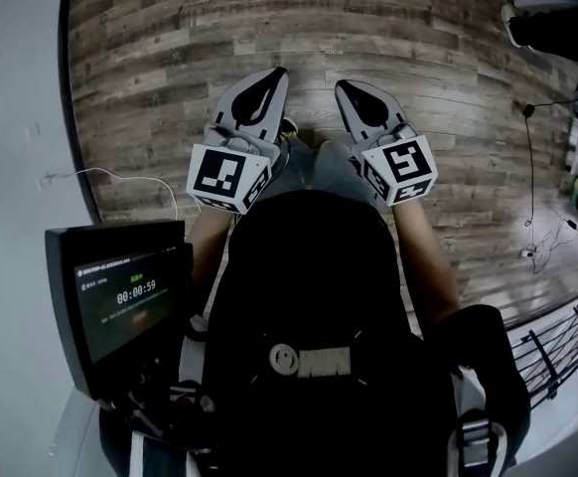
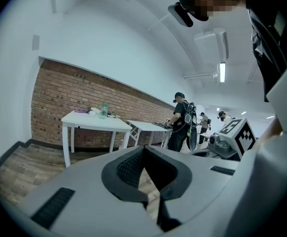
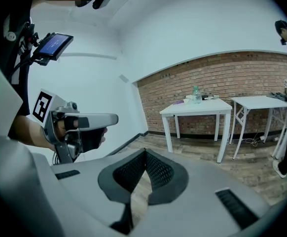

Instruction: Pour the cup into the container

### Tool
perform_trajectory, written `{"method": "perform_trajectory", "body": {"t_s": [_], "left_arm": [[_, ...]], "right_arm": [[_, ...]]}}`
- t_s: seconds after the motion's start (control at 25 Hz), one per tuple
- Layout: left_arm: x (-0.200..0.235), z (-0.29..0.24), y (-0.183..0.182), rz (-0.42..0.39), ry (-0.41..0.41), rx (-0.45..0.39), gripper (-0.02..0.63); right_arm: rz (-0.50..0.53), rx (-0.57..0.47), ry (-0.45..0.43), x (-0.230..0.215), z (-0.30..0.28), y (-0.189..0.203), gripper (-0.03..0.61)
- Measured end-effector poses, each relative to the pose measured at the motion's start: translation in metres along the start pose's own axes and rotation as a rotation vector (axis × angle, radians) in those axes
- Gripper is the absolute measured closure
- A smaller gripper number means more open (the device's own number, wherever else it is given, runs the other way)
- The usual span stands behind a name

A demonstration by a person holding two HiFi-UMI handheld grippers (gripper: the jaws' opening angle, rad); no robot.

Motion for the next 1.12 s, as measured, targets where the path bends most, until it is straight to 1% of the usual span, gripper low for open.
{"method": "perform_trajectory", "body": {"t_s": [0.24, 0.44, 0.52, 0.68, 0.76, 0.84, 1.12], "left_arm": [[-0.037, 0.027, 0.008, -0.009, 0.008, -0.004, 0.609], [-0.080, 0.052, 0.012, -0.025, -0.014, -0.012, 0.609], [-0.107, 0.065, 0.019, -0.023, -0.021, -0.017, 0.609], [-0.181, 0.098, 0.038, -0.055, -0.033, -0.010, 0.609], [-0.207, 0.112, 0.044, -0.071, -0.033, 0.006, 0.609], [-0.214, 0.117, 0.047, -0.077, -0.027, 0.031, 0.609], [-0.222, 0.121, 0.050, -0.031, 0.012, 0.079, 0.609]], "right_arm": [[0.005, -0.032, -0.028, 0.023, 0.030, 0.007, 0.574], [0.014, -0.053, -0.057, 0.033, 0.075, 0.016, 0.574], [0.016, -0.066, -0.059, 0.034, 0.104, 0.021, 0.574], [0.019, -0.101, -0.044, 0.037, 0.185, 0.037, 0.574], [0.011, -0.100, -0.041, 0.041, 0.212, 0.044, 0.574], [-0.003, -0.090, -0.036, 0.043, 0.220, 0.048, 0.574], [-0.045, -0.055, -0.045, 0.053, 0.226, 0.056, 0.574]]}}
Point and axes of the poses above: the fingertips, and each gripper's own axes: z backward along the fingers, x to its left, y out of its underside, the point moved 6 cm from there along z, backward along the fingers, and after that the axes turned 14 degrees about -x, right-handed, at the moved point
